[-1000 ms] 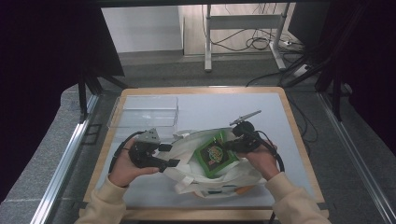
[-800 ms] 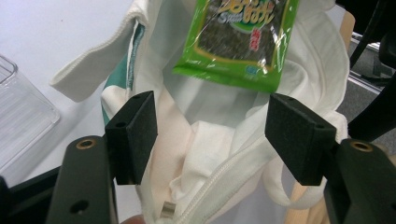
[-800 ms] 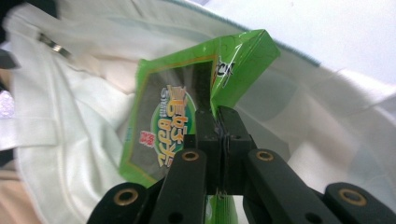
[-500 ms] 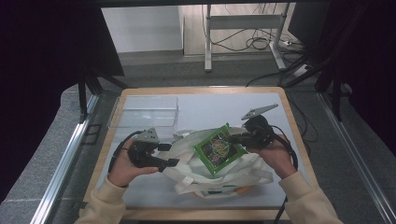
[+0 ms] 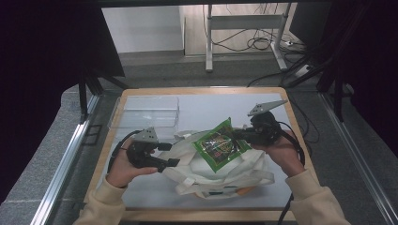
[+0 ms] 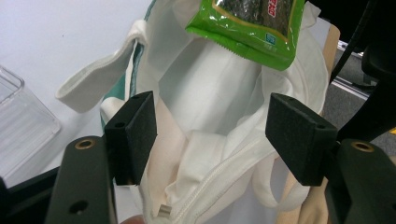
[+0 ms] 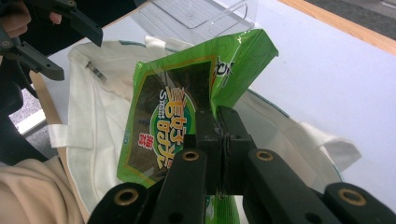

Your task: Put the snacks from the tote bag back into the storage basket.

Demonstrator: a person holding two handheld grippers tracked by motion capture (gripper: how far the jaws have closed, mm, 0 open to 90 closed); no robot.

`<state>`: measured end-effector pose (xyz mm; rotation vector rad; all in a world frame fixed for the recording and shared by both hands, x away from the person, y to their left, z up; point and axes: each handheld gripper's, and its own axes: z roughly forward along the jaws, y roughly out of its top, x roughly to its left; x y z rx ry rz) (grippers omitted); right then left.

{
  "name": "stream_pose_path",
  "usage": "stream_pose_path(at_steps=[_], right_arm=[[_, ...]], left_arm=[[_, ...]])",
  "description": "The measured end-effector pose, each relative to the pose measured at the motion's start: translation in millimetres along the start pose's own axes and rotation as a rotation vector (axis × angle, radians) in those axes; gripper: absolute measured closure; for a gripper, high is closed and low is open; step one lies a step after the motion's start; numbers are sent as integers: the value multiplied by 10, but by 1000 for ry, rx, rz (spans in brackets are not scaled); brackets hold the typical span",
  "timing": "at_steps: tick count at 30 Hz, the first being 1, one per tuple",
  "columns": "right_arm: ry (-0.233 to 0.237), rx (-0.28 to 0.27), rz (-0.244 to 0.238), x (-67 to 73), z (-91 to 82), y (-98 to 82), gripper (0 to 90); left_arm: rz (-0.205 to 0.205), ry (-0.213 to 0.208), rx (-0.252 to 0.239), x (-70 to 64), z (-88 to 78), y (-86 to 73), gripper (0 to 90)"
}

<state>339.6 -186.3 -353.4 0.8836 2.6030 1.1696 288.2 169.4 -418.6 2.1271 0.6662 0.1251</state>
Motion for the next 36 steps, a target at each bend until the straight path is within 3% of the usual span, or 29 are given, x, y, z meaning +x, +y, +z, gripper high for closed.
stream_pose_path(at_steps=[6,19,36], right_arm=[[16,-13,-13,-3,8,36,875],[44,-37,-55,29,14,85,875],[72,-41,-105,94,85,175,875]], left_arm=[[4,-16,-2,-13,-2,45,336],[1,-4,19,35,5,160,337],[12,-40,27,80,156,466,333]])
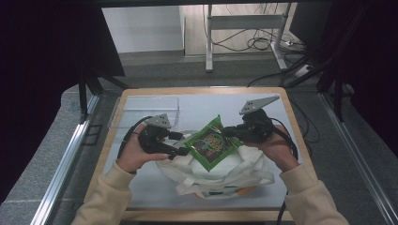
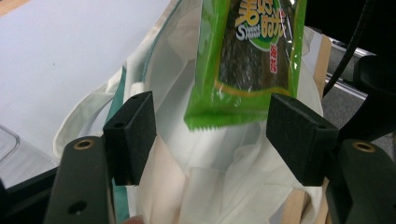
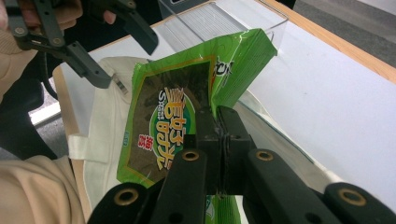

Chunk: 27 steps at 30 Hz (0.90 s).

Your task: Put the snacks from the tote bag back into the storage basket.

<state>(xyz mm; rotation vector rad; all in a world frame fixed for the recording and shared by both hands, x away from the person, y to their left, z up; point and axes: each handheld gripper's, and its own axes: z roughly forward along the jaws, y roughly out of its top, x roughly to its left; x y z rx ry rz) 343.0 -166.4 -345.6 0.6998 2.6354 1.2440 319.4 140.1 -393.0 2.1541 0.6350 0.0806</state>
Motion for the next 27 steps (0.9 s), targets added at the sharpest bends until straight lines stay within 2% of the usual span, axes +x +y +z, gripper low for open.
stream_pose_path(at_steps=[5,9,11,14,19,27], right_arm=[[11,0,-23,31,21,39,875],[18,-6,-49,72,11,76,875],[25,-12,-65,92,9,96,875],[45,-22,-79,109,21,114,874],[41,-15,-129,132,67,128,869],[50,-23,-156,108,123,97,845]], left_arm=[[10,-28,12,18,49,81,342],[19,-72,28,27,92,123,370],[24,-87,43,34,120,130,403],[14,-141,56,38,172,127,500],[9,-145,101,42,234,106,611],[-13,-153,112,63,210,63,716]])
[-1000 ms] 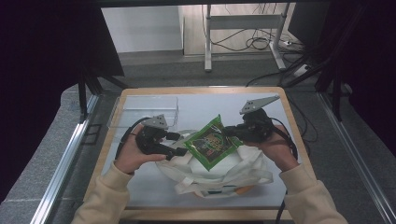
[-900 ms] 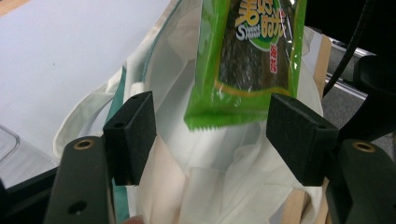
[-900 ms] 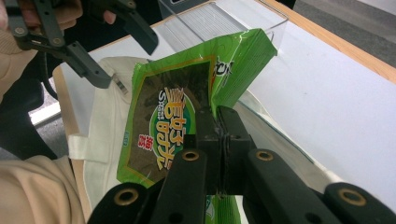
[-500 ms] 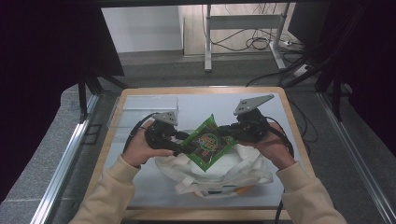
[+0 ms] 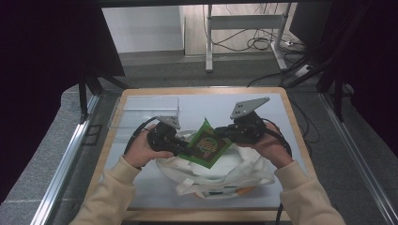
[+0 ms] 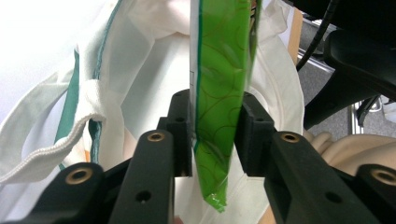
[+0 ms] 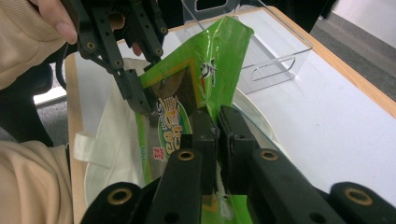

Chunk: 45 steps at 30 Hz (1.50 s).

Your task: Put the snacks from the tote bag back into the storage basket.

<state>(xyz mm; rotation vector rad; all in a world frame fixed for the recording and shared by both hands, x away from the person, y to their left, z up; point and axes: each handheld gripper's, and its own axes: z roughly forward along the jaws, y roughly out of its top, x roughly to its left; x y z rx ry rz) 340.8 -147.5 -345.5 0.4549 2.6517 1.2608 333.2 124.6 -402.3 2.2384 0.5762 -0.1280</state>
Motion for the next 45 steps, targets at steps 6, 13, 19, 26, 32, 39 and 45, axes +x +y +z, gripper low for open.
stream_pose_path(at_steps=[6,13,19,26,32,39,45], right_arm=[[3,-16,18,-25,24,-37,785],[-48,-98,65,40,-90,-79,481],[-118,-139,130,50,-205,-237,388],[-122,-134,203,66,-179,-473,371],[-96,-121,220,95,-96,-570,371],[-78,-92,241,120,54,-614,370],[-48,-85,243,148,175,-616,370]], left_arm=[[1,16,-15,-19,-8,-39,730],[18,47,-35,-63,-80,-95,730],[-2,70,-80,-77,-138,-149,730],[-8,99,-110,-117,-156,-219,729],[-6,130,-134,-144,-177,-267,729],[-18,155,-161,-162,-177,-295,729],[-23,152,-180,-173,-164,-294,728]])
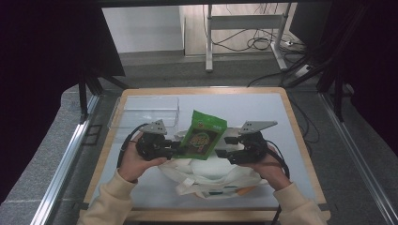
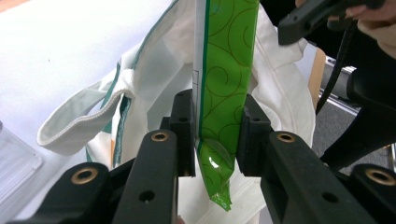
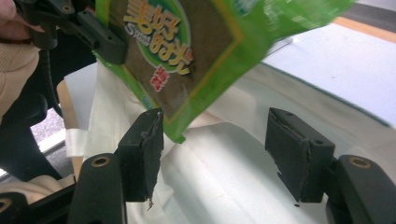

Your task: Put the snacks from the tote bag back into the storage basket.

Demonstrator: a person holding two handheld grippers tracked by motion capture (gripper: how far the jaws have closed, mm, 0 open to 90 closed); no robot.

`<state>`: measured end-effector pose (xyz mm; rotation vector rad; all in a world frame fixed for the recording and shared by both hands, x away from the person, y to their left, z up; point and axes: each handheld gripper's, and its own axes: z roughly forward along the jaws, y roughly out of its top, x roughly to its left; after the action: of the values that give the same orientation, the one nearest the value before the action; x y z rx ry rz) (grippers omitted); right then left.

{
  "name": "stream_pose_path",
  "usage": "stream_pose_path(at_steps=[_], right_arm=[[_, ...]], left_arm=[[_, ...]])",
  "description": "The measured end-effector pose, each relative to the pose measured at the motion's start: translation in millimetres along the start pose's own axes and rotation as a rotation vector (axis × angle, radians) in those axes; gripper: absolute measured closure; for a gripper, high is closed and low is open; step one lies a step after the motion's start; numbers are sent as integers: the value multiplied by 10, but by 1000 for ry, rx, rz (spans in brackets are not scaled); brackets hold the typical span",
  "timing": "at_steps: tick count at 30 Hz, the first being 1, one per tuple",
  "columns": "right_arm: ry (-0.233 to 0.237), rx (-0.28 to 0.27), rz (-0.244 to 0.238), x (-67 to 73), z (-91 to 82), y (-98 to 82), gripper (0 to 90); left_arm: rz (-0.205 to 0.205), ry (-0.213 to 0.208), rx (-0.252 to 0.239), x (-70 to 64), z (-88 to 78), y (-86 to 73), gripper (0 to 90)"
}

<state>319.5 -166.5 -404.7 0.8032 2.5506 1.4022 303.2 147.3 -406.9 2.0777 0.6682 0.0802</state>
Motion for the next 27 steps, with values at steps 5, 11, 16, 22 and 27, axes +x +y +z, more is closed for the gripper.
stream_pose_path(at_steps=[5,11,16,22,27], right_arm=[[28,13,6,31,110,-9,370],[55,21,22,36,270,-24,373],[64,-1,23,42,377,-11,421],[113,-39,19,55,449,0,485],[138,-61,12,40,460,-1,540]], left_arm=[[2,-4,-1,-7,14,6,728],[3,0,-13,-7,9,3,728],[17,-11,-32,-21,-4,2,728],[19,-9,-46,-14,-7,-1,728],[13,-18,-57,11,-16,-21,726]])
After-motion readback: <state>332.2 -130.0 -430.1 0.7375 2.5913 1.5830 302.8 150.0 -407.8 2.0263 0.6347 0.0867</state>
